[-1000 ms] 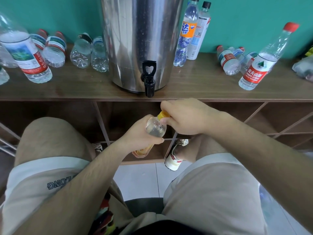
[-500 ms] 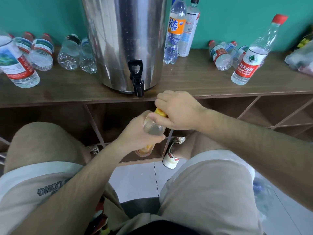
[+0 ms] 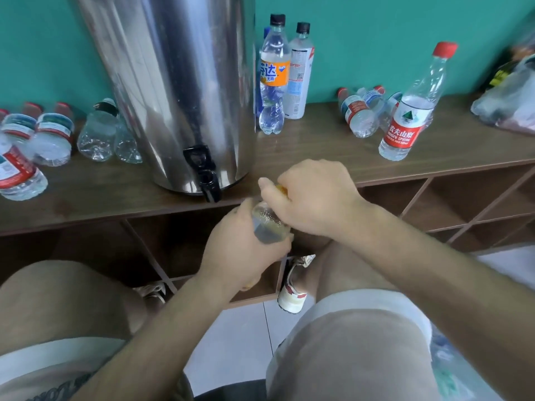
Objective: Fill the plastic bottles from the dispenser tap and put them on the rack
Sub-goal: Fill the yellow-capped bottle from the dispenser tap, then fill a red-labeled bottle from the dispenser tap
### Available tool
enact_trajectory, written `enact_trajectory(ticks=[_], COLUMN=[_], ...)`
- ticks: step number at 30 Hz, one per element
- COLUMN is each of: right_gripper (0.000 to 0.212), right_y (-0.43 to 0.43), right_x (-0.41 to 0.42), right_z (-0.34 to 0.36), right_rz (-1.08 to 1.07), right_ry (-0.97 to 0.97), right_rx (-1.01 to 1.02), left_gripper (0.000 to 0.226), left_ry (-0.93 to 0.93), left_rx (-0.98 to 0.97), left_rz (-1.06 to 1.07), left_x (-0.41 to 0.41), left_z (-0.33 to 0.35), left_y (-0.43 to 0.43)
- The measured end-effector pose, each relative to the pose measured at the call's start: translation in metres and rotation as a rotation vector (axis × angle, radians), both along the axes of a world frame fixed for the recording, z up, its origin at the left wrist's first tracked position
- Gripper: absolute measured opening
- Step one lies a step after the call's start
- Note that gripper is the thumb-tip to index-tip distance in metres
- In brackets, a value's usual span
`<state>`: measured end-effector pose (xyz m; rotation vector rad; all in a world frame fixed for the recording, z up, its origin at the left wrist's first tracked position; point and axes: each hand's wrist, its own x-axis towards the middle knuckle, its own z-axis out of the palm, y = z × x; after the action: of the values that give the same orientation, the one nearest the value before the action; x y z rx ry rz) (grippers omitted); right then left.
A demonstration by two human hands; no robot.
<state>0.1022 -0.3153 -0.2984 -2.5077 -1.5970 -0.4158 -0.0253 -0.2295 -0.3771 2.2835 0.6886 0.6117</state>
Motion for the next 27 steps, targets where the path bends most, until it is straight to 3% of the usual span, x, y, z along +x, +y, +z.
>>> enact_trajectory(ticks=[4, 6, 10, 12, 14, 18, 20, 23, 25, 27], right_gripper=[0.063, 0.064, 0.056, 0.058, 0.062, 0.037, 0.037, 0.079, 0.093, 0.092], right_y=[-0.02, -0.015, 0.014, 0.023, 0.028, 0.022, 0.017, 0.025, 0.041, 0.057], right_x=[0.041, 0.06, 0.097, 0.114, 0.133, 0.169, 0.178, 0.176, 0.178, 0.187], right_z=[0.047, 0.067, 0.106, 0.12, 0.121, 0.074, 0.026, -0.035, -0.055, -0.062], right_rz=[0.253, 0.148, -0.292, -0.337, -0.3, -0.118, -0.097, -0.141, -0.157, -0.189], right_ry=[-0.066, -0.13, -0.203, -0.208, -0.06, 0.634, 0.677, 0.658, 0.698, 0.724], right_rx=[0.026, 0.04, 0.106, 0.188, 0.282, 0.547, 0.646, 0.606, 0.635, 0.71], left_gripper=[0.055, 0.052, 0.044, 0.049, 0.043, 0.038, 0.046, 0.072, 0.072, 0.07], left_ry=[-0.061, -0.09, -0.213, -0.248, -0.273, -0.295, -0.282, -0.197, -0.154, -0.109], left_rx=[-0.068, -0.036, 0.016, -0.001, -0.071, -0.214, -0.285, -0.234, -0.166, -0.113], left_rz=[-0.162, -0.182, -0.119, -0.083, -0.068, -0.027, 0.014, 0.029, 0.02, 0.016], left_x=[0.035, 0.059, 0.118, 0.148, 0.175, 0.223, 0.244, 0.269, 0.281, 0.288], left_z=[0.042, 0.062, 0.098, 0.112, 0.124, 0.129, 0.129, 0.13, 0.128, 0.124], left_y=[0.002, 0.004, 0.014, 0.022, 0.033, 0.058, 0.067, 0.071, 0.071, 0.073])
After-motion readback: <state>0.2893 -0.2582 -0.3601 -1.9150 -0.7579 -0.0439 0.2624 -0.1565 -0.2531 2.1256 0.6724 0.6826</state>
